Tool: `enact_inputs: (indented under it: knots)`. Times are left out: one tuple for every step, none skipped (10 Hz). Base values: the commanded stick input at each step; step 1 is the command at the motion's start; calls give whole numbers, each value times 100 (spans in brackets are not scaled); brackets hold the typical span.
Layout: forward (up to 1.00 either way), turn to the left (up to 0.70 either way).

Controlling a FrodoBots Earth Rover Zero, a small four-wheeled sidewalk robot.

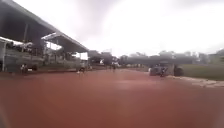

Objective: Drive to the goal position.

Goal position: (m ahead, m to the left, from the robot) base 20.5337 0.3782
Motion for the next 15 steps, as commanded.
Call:
enact_inputs:
  knots:
    - [50,2]
    - [50,2]
    - [50,2]
    - [50,2]
    - [50,2]
    - [50,2]
    - [50,2]
    - [50,2]
    - [50,2]
    - [50,2]
    - [50,2]
    - [50,2]
    - [50,2]
    - [50,2]
    - [50,2]
